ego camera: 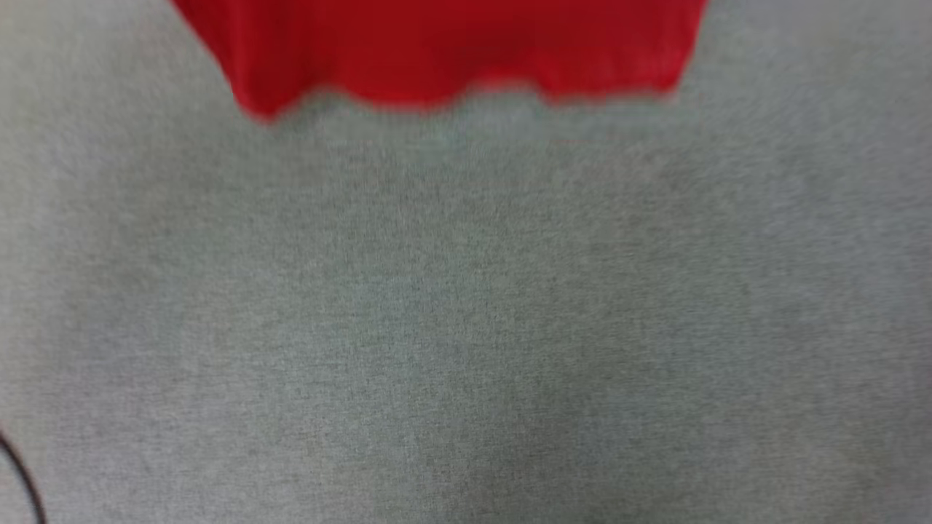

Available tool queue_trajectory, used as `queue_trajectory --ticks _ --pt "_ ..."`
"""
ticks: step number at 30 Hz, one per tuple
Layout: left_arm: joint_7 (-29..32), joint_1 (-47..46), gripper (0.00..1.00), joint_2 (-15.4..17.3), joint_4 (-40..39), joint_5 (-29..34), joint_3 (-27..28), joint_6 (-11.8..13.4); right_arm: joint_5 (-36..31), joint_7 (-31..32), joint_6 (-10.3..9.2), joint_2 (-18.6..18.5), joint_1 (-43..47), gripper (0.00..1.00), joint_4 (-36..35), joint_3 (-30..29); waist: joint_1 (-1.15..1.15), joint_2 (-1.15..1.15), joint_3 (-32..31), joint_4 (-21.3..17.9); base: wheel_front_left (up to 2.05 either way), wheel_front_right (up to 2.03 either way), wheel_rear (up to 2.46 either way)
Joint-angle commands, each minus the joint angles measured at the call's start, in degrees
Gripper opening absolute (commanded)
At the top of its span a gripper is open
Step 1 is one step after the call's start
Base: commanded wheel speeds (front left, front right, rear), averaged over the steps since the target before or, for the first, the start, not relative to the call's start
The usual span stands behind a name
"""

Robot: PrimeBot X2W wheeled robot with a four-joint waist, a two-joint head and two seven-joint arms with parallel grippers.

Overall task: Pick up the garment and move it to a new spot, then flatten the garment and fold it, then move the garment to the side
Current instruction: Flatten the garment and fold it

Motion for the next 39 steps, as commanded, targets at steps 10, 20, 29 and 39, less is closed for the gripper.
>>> queue_trajectory --ticks 10,20,29,39 --pt "-10.29 -20.96 0.0 -8.55 21.04 4.17 -3.97 -3.11 -8.33 -11.82 -0.1 2.53 -18.07 0.0 17.21 -1.24 -0.01 -0.01 11.69 2.99 0.0 0.0 0.0" --pt "-18.5 -16.53 0.0 -15.57 32.83 3.78 -8.82 -5.39 -11.76 -22.07 -0.1 5.12 -13.69 0.0 28.45 -1.09 -0.01 -0.01 12.06 5.07 0.0 0.0 0.0" --pt "-20.9 4.44 0.0 -21.16 34.79 3.37 -12.83 -6.0 -6.15 -27.16 -0.1 5.66 5.33 0.0 32.74 2.83 -0.01 -0.01 4.52 5.54 0.0 0.0 0.0" --pt "-21.08 33.77 0.0 -22.76 29.12 2.47 -13.06 -5.54 6.72 -25.87 -0.09 1.69 29.86 0.0 27.2 12.45 -0.01 -0.01 -8.82 5.37 0.0 0.0 0.0"
